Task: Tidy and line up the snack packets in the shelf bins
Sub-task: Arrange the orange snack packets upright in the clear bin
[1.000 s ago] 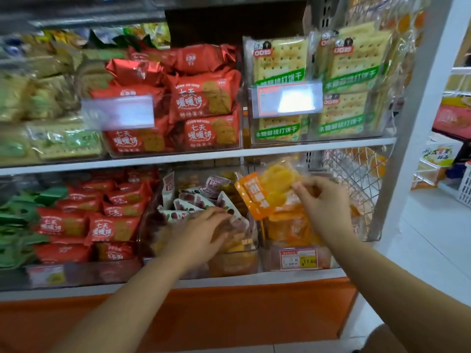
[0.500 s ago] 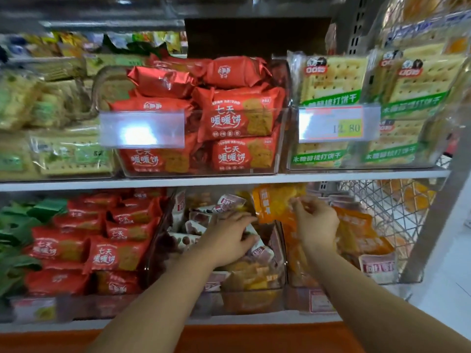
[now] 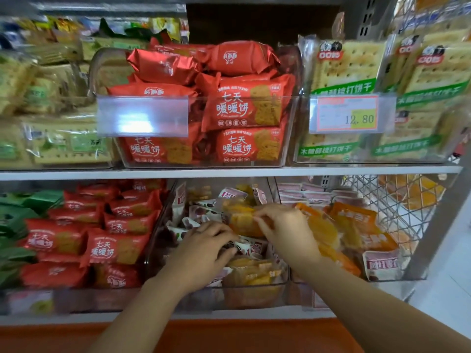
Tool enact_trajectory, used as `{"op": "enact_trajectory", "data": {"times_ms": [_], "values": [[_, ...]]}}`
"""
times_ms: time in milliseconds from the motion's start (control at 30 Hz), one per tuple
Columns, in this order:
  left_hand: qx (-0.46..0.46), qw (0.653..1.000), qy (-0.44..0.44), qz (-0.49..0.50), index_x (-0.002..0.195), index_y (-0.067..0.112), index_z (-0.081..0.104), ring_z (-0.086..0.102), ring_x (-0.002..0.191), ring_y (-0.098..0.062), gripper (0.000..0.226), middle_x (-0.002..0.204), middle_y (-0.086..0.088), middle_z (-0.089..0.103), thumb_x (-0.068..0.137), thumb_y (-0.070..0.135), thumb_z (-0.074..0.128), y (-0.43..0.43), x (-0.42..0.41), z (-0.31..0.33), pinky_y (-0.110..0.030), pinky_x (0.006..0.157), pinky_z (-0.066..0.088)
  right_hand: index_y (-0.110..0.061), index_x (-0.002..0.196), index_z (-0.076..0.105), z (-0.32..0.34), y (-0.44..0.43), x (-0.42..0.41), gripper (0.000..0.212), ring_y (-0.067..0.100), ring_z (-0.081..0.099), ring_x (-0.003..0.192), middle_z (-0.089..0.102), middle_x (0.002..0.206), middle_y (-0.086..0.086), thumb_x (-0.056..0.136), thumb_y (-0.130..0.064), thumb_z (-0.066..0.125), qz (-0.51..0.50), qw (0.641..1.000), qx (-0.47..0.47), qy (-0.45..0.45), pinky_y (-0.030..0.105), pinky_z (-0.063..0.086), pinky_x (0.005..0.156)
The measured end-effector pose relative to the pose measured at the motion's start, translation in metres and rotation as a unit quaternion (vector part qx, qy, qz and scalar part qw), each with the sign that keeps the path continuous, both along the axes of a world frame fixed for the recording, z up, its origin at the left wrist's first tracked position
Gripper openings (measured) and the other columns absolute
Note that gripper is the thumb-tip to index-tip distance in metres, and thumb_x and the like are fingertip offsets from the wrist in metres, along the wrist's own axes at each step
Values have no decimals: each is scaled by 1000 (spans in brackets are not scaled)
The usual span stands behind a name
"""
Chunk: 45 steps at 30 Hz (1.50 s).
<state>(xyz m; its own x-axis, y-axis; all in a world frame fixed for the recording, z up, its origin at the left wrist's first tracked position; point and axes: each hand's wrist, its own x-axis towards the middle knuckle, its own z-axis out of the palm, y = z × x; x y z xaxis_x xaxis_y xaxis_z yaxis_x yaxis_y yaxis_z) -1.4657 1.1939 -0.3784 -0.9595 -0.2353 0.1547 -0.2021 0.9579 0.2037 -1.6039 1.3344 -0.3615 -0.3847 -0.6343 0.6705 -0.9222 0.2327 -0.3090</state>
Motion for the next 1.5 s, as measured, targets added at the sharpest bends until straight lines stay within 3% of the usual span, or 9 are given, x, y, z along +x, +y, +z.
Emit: {"op": "enact_trajectory", "data": {"times_ms": [100, 200, 300, 433, 600, 800, 1000, 1200, 1500], "values": [[2, 1000, 16, 7, 129, 41, 50, 28, 130, -1, 37, 133, 23, 40, 97, 49, 33, 1, 1, -2, -31, 109, 24, -20, 110, 66, 10, -16, -8, 23, 21, 67, 85, 71, 95, 4, 89, -14, 60, -18, 992, 111, -59, 37, 54, 78], [19, 999, 28, 2, 127, 42, 50, 28, 128, 1, 31, 132, 24, 40, 98, 42, 39, 1, 2, -3, -30, 109, 25, -27, 144, 30, 18, -26, -16, 54, 29, 60, 103, 64, 115, 11, 94, -23, 51, -23, 959, 274, -73, 40, 48, 91], [37, 999, 35, -5, 125, 41, 53, 32, 128, 1, 29, 130, 24, 43, 97, 37, 44, -2, 1, 0, -33, 108, 29, -28, 148, 16, 24, -5, -19, 70, 29, 47, 123, 53, 132, 7, 91, -37, 55, -58, 961, 255, -87, 42, 34, 107], [53, 998, 7, -14, 128, 37, 52, 35, 131, -6, 33, 137, 18, 44, 96, 31, 51, -10, -9, 10, -35, 108, 32, -33, 114, 57, 22, 39, -18, 39, 19, 55, 107, 57, 112, -5, 81, -53, 60, -94, 959, 248, -104, 35, 48, 87], [-50, 996, -66, -38, 141, 35, 40, 42, 130, -14, 59, 146, 12, 40, 88, 25, 64, -17, -27, 25, -35, 106, 36, -34, 82, 55, 29, 42, 3, 28, 6, 53, 66, 54, 70, -13, 74, -60, 63, -104, 945, 283, -129, 23, 41, 51], [-183, 979, -72, -58, 114, 31, 64, 55, 109, -18, 26, 112, 6, 66, 88, 30, 61, -25, -42, 21, -35, 97, 37, -31, 68, 48, 24, 35, 8, 18, 12, 54, 76, 56, 79, -10, 81, -34, 60, -114, 928, 339, -105, 22, 34, 51], [-206, 972, 47, -100, 72, 28, 65, 64, 68, -18, 28, 74, 12, 64, 58, 15, 85, -26, -28, 16, -34, 73, 54, -27, 84, 52, 19, 44, 3, 11, 6, 49, 56, 50, 57, -7, 86, -16, 54, -70, 949, 264, -157, 22, 40, 48], [-162, 954, 243, -64, 81, 20, 70, 65, 65, -23, 33, 81, 5, 66, 57, 0, 83, -27, 3, 39, -31, 61, 55, -30, 83, 53, 30, 50, 4, 18, 2, 50, 52, 52, 57, -9, 84, -12, 54, -9, 947, 260, -188, 18, 40, 47], [-168, 901, 387, -106, 99, 11, 52, 68, 86, -27, 7, 89, -7, 57, 96, 12, 47, -6, 14, 29, -39, 61, 58, -30, 78, 64, 34, 93, 4, 26, 7, 41, 42, 61, 60, -4, 91, -9, 54, -63, 936, -149, -312, 26, 37, 40]]}}
